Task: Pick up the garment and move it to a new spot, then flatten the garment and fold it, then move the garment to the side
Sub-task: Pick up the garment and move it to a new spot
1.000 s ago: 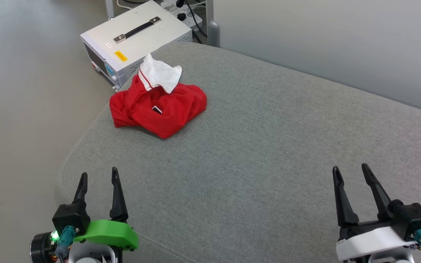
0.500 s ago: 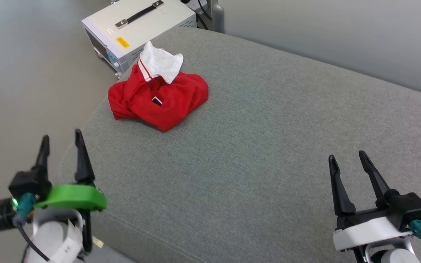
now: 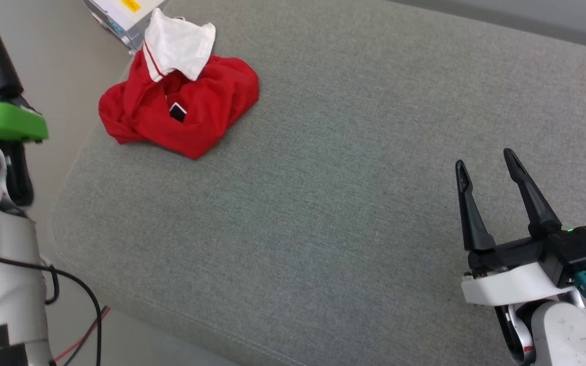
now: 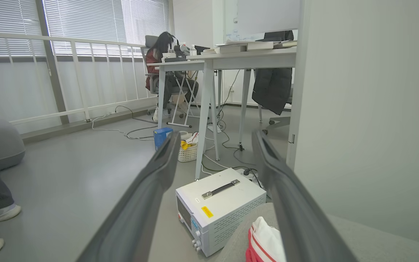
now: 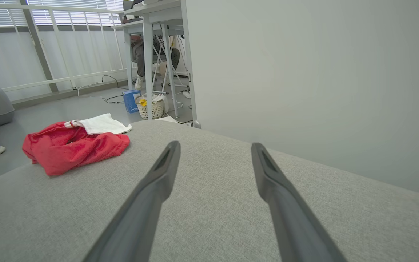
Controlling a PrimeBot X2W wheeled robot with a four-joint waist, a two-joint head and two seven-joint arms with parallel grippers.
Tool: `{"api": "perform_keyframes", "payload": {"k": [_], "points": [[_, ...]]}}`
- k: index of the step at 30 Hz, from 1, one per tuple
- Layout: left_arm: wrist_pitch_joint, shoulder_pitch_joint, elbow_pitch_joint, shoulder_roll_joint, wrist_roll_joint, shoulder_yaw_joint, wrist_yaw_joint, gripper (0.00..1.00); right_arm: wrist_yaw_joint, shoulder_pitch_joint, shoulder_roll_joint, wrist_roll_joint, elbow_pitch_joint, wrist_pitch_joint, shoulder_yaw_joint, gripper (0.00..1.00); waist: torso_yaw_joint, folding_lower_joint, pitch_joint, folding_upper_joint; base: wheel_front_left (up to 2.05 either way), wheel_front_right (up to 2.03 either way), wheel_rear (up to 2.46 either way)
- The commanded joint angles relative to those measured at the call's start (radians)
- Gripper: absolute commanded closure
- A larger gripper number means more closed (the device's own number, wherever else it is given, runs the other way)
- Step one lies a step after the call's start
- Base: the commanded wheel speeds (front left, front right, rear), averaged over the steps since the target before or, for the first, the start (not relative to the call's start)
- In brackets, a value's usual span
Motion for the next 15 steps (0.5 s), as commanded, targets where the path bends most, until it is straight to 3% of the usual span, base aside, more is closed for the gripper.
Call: {"api": "perform_keyframes", "payload": {"k": [1, 6, 15], "points": [[0.002, -0.058, 0.041, 0.025, -0.027, -0.013, -0.006, 0.0, -0.001, -0.025, -0.003, -0.013, -0.013, -0.009, 0.004, 0.0, -0.038, -0.0001, 0.078, 0.0059, 0.0, 0.0, 0.0], [0.093, -0.206, 0.134, 0.106, -0.135, -0.122, -0.01, 0.0, -0.001, -0.055, -0.003, -0.027, -0.035, -0.009, 0.012, 0.0, -0.053, -0.0001, 0.129, 0.0059, 0.0, 0.0, 0.0], [0.479, -0.343, 0.223, 0.258, -0.426, -0.375, -0.01, 0.0, -0.001, -0.105, -0.003, -0.044, -0.065, -0.009, 0.022, 0.0, -0.093, -0.0001, 0.211, 0.0059, 0.0, 0.0, 0.0]]}}
